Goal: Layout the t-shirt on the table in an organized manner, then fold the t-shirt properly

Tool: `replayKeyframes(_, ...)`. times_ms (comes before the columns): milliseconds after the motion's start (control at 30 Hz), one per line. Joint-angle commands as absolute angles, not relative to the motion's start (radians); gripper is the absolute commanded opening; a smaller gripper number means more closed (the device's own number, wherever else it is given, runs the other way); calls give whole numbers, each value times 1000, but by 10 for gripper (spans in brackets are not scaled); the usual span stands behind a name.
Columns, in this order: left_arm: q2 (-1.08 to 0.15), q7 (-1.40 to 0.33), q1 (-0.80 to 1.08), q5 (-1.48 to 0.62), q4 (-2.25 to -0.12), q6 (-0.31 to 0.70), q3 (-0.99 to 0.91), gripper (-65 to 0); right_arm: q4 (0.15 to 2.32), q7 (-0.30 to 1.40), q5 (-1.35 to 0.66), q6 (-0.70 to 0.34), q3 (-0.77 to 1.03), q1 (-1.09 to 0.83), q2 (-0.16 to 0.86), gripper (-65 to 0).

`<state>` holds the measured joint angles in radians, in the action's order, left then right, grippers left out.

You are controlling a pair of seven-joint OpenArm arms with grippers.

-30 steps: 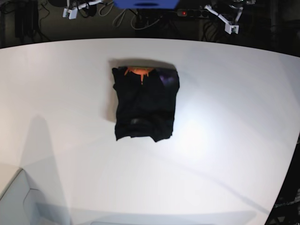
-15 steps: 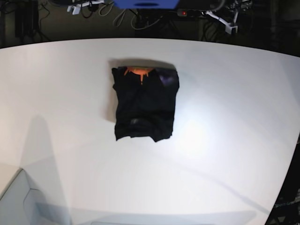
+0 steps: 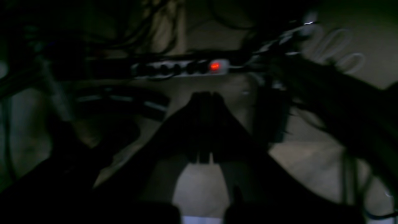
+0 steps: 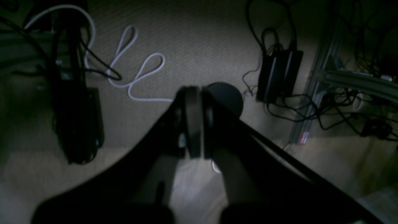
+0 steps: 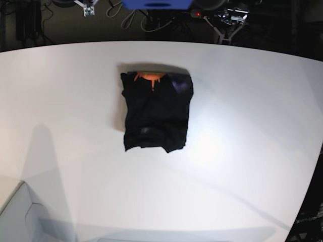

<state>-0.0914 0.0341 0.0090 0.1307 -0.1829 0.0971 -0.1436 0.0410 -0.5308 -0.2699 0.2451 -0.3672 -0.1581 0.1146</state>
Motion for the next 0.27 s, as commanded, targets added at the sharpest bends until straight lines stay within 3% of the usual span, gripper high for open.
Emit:
replayKeyframes(0,-107,33,15,131,-183,91,-143,-650,39,-529,-280,271,-366,-166,116,-650)
replayKeyframes(233,-90,33,15,130,-183,91,-143,-650,39,-513,-278,271,-367,-157,91,-650)
